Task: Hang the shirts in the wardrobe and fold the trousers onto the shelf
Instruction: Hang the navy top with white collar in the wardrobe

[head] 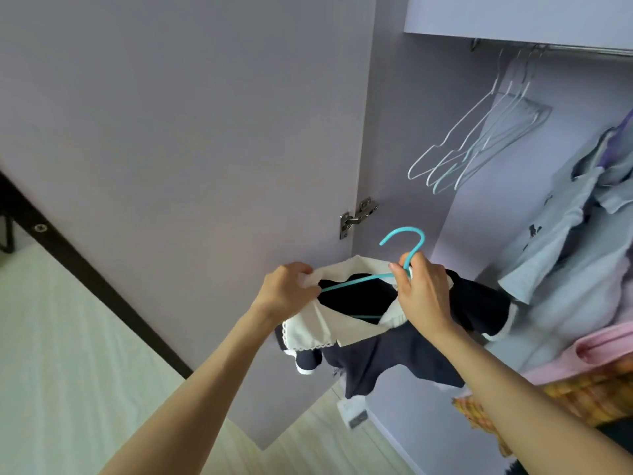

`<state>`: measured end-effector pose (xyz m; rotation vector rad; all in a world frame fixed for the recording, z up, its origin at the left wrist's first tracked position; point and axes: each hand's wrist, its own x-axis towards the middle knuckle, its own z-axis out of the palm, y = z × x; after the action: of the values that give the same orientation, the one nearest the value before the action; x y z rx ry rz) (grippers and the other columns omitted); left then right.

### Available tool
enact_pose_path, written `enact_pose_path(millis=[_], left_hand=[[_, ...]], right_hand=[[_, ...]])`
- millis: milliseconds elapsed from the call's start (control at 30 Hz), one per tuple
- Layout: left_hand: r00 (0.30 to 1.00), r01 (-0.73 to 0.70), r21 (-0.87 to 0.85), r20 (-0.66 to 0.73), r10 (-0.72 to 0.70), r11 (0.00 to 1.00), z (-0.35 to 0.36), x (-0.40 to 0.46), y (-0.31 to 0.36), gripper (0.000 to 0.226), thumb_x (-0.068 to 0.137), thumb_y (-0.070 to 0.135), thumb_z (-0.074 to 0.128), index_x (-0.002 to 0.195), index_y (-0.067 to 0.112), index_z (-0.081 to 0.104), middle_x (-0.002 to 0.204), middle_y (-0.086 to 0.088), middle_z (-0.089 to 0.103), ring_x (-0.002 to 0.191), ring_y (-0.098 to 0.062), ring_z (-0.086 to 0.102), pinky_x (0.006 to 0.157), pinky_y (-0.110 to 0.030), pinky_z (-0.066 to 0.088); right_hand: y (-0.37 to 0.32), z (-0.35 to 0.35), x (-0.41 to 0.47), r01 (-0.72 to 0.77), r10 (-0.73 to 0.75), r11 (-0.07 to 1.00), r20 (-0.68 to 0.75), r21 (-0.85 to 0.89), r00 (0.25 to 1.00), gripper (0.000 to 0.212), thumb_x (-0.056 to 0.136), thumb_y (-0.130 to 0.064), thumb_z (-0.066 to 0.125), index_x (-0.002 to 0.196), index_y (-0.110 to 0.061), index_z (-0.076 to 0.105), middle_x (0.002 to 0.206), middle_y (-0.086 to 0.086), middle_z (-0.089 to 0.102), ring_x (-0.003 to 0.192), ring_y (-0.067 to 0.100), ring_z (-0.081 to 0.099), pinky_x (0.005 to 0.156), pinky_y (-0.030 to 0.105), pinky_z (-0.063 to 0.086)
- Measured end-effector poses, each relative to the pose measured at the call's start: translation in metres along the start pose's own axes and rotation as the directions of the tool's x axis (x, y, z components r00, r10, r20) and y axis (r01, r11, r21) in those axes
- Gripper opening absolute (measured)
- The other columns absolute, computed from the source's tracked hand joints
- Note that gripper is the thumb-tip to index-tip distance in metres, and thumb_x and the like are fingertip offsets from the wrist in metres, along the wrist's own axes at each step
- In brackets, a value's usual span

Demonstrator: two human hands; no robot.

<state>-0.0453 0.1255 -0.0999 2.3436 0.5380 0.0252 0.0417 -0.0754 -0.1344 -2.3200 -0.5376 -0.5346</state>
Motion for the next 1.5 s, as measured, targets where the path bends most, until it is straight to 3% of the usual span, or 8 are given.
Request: enact_pose_path(millis=[100, 233, 433, 633, 733, 900, 1167, 1500], left_hand=[[0.996, -0.063, 0.159, 0.066, 0.053, 0.985, 0.000, 0.000, -0.012, 0.031, 0.083, 0.044, 0.061, 0.108, 0.027, 0.062, 0.113, -0.004, 0.058, 0.103, -0.024, 0.053, 0.086, -0.032, 0.045], [0.970, -0.243, 0.323, 0.093, 0.225, 0.915, 0.013, -0.003, -0.019, 0.055, 0.086, 0.052, 0.054, 0.136, 0.034, 0.041, 0.140, 0.008, 0.040, 0.132, -0.019, 0.030, 0.110, -0.036, 0.023], [0.903, -0.402, 0.342, -0.006, 0.430, 0.849, 0.048, 0.002, 0.007, 0.032, 0.099, 0.032, 0.038, 0.119, 0.014, 0.054, 0.115, -0.005, 0.056, 0.098, -0.029, 0.056, 0.082, -0.035, 0.041], [0.876, -0.447, 0.308, -0.038, 0.480, 0.840, 0.053, 0.011, 0.008, 0.029, 0.098, 0.029, 0.042, 0.111, 0.009, 0.058, 0.104, -0.008, 0.059, 0.091, -0.033, 0.058, 0.075, -0.041, 0.045], [0.883, -0.434, 0.221, -0.085, 0.461, 0.873, 0.052, 0.011, 0.001, 0.023, 0.097, 0.025, 0.047, 0.103, 0.007, 0.060, 0.097, -0.009, 0.059, 0.088, -0.033, 0.058, 0.070, -0.040, 0.044], [0.883, -0.437, 0.182, -0.102, 0.459, 0.881, 0.052, 0.012, -0.003, 0.020, 0.096, 0.019, 0.050, 0.099, 0.004, 0.061, 0.093, -0.012, 0.060, 0.084, -0.036, 0.057, 0.066, -0.039, 0.042], [0.850, -0.486, 0.173, -0.134, 0.510, 0.856, 0.059, 0.012, -0.009, 0.014, 0.090, 0.006, 0.058, 0.096, -0.001, 0.068, 0.085, -0.016, 0.062, 0.071, -0.039, 0.058, 0.062, -0.037, 0.045], [0.790, -0.530, 0.242, -0.206, 0.577, 0.813, 0.067, 0.011, -0.001, 0.026, 0.076, -0.018, 0.050, 0.091, -0.006, 0.069, 0.076, -0.025, 0.060, 0.067, -0.041, 0.056, 0.062, -0.050, 0.048]], right_hand=[[0.005, -0.007, 0.003, -0.041, 0.041, 0.999, 0.004, 0.032, 0.999, 0.017, 0.088, -0.013, 0.062, 0.085, 0.003, 0.055, 0.062, 0.009, 0.052, 0.060, 0.036, 0.052, 0.066, 0.032, 0.031], [0.007, -0.018, 0.003, -0.078, 0.077, 0.995, 0.009, 0.068, 0.997, 0.017, 0.090, -0.016, 0.059, 0.086, 0.000, 0.052, 0.060, 0.002, 0.047, 0.060, 0.036, 0.052, 0.062, 0.036, 0.035], [-0.011, -0.022, -0.004, -0.087, 0.083, 0.990, 0.039, 0.112, 0.996, 0.018, 0.090, -0.020, 0.058, 0.085, -0.004, 0.052, 0.061, 0.000, 0.050, 0.063, 0.036, 0.054, 0.061, 0.031, 0.033], [0.014, -0.041, -0.013, -0.175, 0.120, 0.928, 0.179, 0.329, 0.976, 0.018, 0.093, -0.027, 0.047, 0.105, -0.016, 0.056, 0.090, -0.019, 0.061, 0.089, 0.003, 0.058, 0.079, 0.019, 0.043], [0.050, -0.058, -0.029, -0.234, 0.202, 0.956, 0.183, 0.177, 0.962, 0.029, 0.095, -0.027, 0.039, 0.115, -0.019, 0.058, 0.102, -0.011, 0.064, 0.098, 0.010, 0.059, 0.081, 0.018, 0.038], [0.089, -0.055, -0.048, -0.103, 0.210, 0.944, 0.330, -0.312, 0.920, 0.033, 0.092, -0.021, 0.051, 0.124, -0.012, 0.053, 0.119, 0.004, 0.059, 0.110, 0.026, 0.055, 0.089, 0.041, 0.043], [0.097, -0.072, -0.063, -0.202, 0.258, 0.953, 0.255, -0.226, 0.932, 0.020, 0.089, -0.011, 0.059, 0.103, 0.001, 0.066, 0.098, 0.014, 0.066, 0.091, 0.033, 0.061, 0.077, 0.039, 0.046], [0.075, -0.101, -0.105, -0.202, 0.191, 0.964, -0.080, -0.174, 0.978, 0.014, 0.087, -0.004, 0.060, 0.100, 0.001, 0.059, 0.086, 0.009, 0.063, 0.077, 0.029, 0.062, 0.065, 0.036, 0.048]])
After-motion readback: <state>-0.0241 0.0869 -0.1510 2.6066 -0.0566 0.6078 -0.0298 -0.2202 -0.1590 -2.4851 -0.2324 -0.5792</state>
